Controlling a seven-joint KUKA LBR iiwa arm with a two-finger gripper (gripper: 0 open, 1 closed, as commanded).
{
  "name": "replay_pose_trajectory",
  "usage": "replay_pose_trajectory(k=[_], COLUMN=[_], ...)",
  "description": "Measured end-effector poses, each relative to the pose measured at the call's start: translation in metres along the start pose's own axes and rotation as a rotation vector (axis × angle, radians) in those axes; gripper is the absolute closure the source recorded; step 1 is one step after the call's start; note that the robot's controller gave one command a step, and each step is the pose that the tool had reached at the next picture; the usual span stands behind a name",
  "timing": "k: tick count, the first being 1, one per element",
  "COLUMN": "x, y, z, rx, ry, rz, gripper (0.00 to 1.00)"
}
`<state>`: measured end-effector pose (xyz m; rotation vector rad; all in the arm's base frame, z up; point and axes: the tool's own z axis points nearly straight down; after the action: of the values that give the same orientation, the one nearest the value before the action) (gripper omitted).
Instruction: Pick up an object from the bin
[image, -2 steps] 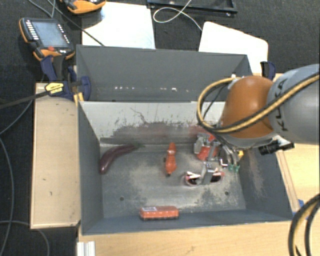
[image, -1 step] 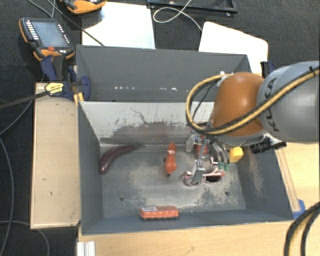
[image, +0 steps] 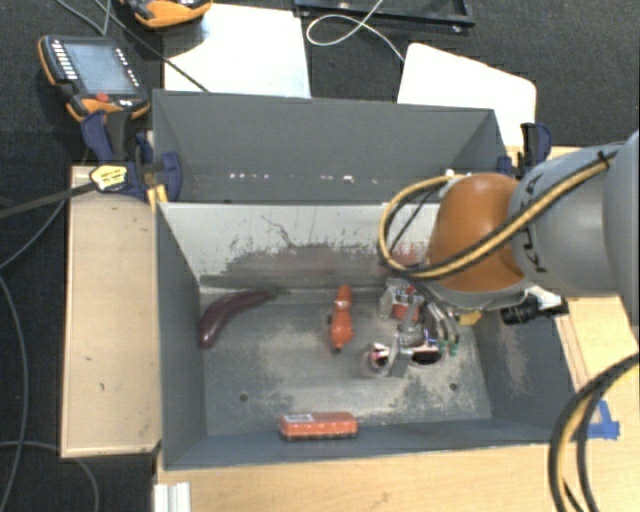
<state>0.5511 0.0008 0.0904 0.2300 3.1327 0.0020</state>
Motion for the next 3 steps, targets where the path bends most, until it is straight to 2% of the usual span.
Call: replay_pose_trajectory(k=[1, 3], x=[-0.024, -0.0241], y=[-0.0067, -0.0067], z=[0.0195, 0.0195], rx=[-0.003, -0.002], ry=[-0.009, -0.009], rz=[0.332, 0.327], gripper=[1.0, 1.0])
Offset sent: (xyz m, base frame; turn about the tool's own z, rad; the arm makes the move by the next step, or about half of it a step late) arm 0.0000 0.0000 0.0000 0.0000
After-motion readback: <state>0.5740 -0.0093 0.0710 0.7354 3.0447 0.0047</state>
